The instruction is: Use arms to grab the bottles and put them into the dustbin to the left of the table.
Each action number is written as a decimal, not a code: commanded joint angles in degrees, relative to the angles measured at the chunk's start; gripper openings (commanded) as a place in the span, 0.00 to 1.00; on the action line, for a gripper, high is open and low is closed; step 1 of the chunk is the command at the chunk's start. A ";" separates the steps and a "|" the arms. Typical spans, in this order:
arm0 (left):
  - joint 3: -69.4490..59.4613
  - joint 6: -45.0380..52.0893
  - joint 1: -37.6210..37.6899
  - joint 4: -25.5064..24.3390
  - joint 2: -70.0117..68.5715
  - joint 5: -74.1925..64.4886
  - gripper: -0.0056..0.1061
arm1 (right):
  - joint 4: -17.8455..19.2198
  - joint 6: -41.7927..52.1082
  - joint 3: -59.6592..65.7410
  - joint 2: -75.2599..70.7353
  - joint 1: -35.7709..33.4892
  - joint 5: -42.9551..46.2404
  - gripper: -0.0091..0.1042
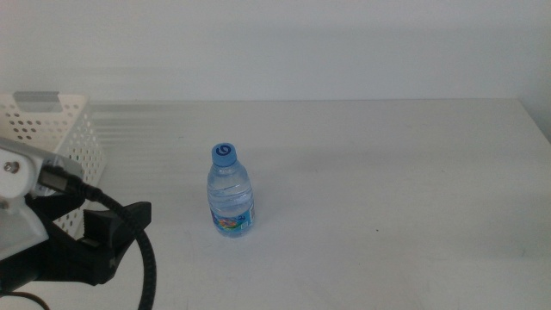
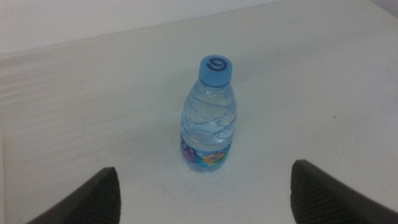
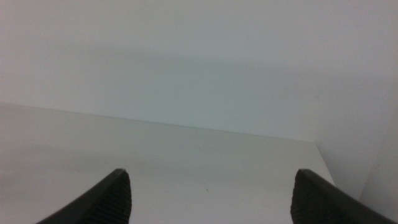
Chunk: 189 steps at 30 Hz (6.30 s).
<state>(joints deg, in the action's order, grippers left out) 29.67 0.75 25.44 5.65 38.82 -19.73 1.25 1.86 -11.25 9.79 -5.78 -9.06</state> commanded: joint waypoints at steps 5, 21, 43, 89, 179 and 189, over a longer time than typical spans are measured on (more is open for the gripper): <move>1.60 -0.75 0.43 0.34 -0.23 5.96 0.86 | 0.53 0.12 -1.59 0.59 0.26 4.88 0.67; 15.55 -0.75 -0.55 -3.79 16.33 17.23 0.86 | 0.52 0.12 -1.59 0.63 0.26 4.83 0.67; 12.06 -4.16 0.69 -11.32 37.57 46.12 0.86 | 0.52 0.12 -1.59 0.63 0.26 4.76 0.67; 2.87 -7.03 0.69 -11.70 69.46 89.29 0.59 | 0.52 0.12 -1.59 0.63 0.26 4.76 0.67; 66.53 18.47 -41.60 0.94 71.49 -43.77 0.08 | 0.52 0.12 -1.59 0.63 0.26 4.76 0.67; 66.53 21.28 -41.60 3.42 71.77 -45.39 0.86 | 0.52 0.12 -1.59 0.63 0.26 4.76 0.67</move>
<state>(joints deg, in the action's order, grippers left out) 94.19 21.92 -16.28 6.67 113.93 -64.55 1.27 1.84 -11.21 9.79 -5.78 -9.01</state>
